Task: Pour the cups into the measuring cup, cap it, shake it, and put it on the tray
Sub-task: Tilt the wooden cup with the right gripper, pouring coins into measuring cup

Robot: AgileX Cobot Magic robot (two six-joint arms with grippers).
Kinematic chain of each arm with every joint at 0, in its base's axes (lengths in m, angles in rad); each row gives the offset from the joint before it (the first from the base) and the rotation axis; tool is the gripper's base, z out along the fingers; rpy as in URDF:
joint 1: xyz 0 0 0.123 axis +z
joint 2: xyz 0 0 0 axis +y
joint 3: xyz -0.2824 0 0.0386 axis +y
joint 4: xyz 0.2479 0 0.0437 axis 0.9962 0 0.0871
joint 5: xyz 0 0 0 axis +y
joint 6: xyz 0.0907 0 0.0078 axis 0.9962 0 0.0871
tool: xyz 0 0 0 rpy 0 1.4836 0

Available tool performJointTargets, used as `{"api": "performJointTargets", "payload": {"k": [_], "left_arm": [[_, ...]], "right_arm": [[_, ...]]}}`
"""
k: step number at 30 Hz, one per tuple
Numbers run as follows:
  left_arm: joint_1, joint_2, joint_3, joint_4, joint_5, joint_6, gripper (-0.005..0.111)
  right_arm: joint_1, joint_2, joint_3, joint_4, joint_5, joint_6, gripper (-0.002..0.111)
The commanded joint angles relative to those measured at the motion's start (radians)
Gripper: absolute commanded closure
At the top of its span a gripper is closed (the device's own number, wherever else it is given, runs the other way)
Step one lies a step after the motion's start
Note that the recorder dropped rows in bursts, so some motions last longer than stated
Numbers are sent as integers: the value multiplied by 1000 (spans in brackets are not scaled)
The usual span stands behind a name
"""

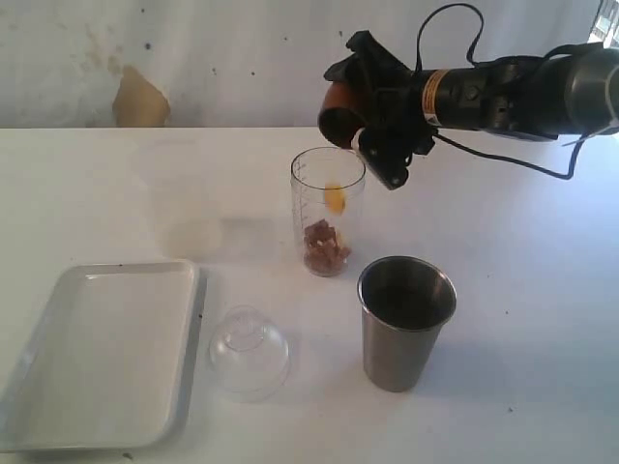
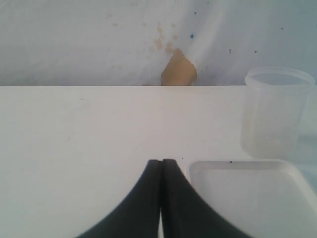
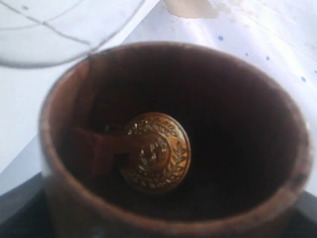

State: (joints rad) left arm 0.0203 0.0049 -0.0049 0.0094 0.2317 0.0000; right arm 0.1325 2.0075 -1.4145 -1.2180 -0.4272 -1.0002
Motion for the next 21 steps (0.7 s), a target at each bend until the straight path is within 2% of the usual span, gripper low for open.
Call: {"api": "performJointTargets", "payload": {"k": [1,21], "left_arm": [[-4,-5,5,1,2,0,107],[-4,-5,5,1,2,0,107]], "right_arm": [[-1,-16,-8,10,3,-48,108],[29,-63,-8,10,12,-124,108]]}}
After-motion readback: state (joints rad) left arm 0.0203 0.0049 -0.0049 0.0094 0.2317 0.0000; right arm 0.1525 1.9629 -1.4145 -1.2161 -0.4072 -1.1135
